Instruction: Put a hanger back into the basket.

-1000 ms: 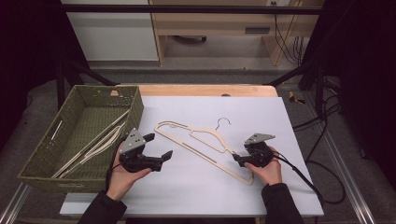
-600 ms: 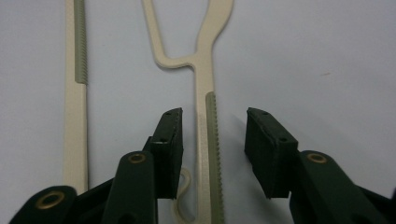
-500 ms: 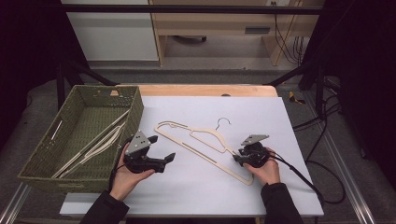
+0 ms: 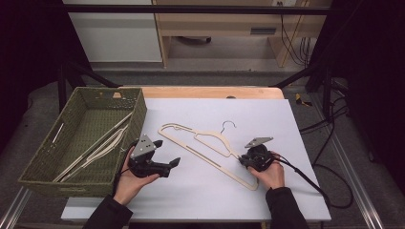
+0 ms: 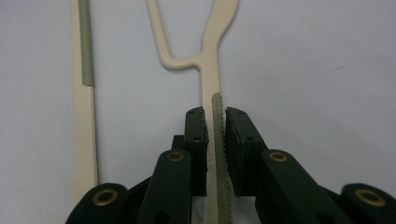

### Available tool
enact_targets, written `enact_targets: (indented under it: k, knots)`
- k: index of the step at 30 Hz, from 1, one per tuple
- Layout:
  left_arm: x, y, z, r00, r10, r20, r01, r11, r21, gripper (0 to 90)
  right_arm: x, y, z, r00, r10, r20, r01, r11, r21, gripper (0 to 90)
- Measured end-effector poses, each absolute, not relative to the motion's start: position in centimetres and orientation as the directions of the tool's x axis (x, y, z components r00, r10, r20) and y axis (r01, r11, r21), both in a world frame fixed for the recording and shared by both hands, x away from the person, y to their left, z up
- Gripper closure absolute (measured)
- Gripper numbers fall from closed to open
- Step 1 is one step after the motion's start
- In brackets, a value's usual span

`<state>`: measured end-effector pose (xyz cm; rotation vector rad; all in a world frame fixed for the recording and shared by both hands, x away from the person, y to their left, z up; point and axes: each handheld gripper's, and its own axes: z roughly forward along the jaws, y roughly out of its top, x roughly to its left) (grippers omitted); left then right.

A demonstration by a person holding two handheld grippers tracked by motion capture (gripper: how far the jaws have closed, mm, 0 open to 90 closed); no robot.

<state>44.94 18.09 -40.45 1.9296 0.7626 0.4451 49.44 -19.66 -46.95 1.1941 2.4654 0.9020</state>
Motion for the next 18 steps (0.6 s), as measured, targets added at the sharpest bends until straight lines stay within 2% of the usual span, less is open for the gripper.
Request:
enact_targets:
  k: [5,8,12,18]
  knots:
    - [44.9,18.1,-40.5,0.737,0.676,-0.017,0.32,-0.326,0.89,10.5,49.0,-19.5,-46.9,-0.637,0.77,0.046,0.615,0.471,0.633,79.0]
    - [44.9,18.0,-40.6,0.738,0.674,-0.016,0.321,-0.331,0.887,10.5,49.1,-19.4,-47.1,-0.658,0.752,0.042,0.595,0.485,0.64,72.7]
    - [45.1,17.7,-40.7,0.738,0.674,-0.022,0.327,-0.329,0.886,10.8,49.1,-19.3,-47.2,-0.652,0.758,0.03,0.598,0.489,0.635,79.8]
    - [45.5,16.8,-40.9,0.747,0.665,-0.015,0.33,-0.351,0.877,10.8,49.4,-19.4,-47.0,-0.615,0.783,0.092,0.649,0.437,0.622,80.2]
